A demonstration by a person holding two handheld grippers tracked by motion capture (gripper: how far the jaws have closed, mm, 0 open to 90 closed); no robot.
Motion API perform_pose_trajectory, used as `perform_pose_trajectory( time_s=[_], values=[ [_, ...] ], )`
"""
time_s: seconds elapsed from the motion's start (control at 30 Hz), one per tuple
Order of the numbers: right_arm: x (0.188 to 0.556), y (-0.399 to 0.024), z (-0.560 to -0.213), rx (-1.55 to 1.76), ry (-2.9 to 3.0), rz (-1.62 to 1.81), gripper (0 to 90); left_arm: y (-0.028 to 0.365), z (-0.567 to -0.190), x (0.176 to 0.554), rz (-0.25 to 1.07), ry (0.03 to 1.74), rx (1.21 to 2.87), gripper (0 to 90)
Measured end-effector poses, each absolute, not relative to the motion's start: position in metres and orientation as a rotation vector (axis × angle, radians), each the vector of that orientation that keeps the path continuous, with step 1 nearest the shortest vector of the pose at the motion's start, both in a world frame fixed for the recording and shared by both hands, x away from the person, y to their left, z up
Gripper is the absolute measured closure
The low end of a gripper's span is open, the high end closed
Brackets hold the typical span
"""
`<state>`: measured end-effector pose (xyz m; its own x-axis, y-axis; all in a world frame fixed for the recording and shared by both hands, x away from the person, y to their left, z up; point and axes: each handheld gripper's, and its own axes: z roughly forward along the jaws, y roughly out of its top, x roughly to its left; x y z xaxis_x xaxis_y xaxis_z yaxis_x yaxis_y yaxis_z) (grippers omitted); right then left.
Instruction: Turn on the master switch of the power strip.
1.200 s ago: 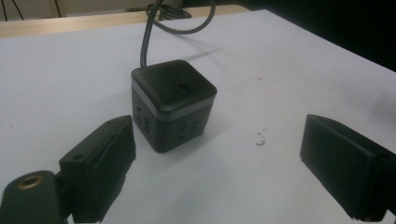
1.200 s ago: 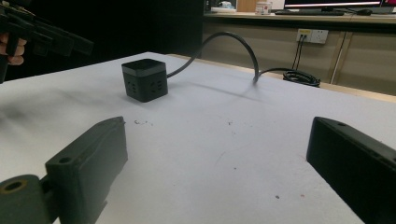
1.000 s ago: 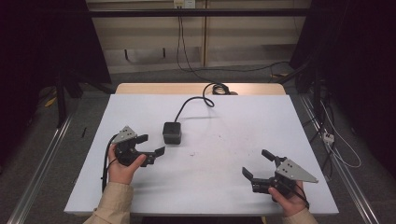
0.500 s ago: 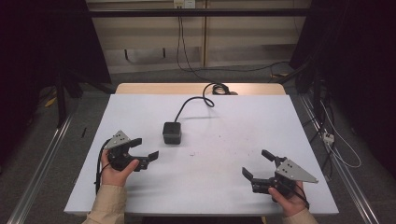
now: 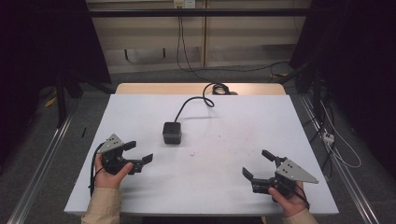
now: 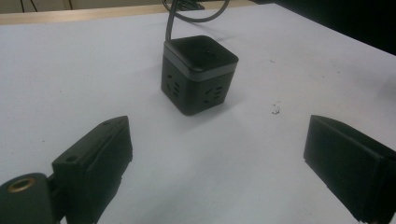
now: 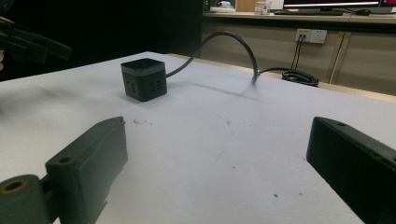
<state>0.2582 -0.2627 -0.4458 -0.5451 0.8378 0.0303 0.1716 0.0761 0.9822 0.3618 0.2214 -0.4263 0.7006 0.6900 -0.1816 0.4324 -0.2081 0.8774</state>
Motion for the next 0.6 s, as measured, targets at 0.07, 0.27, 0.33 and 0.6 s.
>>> perform_pose_trajectory(
  time_s=[0.07, 0.27, 0.33, 0.6],
  values=[
    [0.2582, -0.2627, -0.4458, 0.999, 1.790, 1.508, 4.5, 0.2231, -0.4266, 0.3611, 0.307, 0.882, 1.845, 7.6],
    [0.2578, -0.2630, -0.4457, 0.999, 1.789, 1.506, 4.5, 0.2277, -0.4298, 0.3598, 0.320, 0.889, 1.858, 6.9],
    [0.2578, -0.2630, -0.4457, 0.998, 1.789, 1.505, 4.5, 0.2287, -0.4308, 0.3594, 0.323, 0.892, 1.862, 6.9],
    [0.2580, -0.2636, -0.4460, 1.002, 1.787, 1.504, 4.5, 0.2318, -0.4326, 0.3592, 0.352, 0.909, 1.866, 6.2]
  ],
)
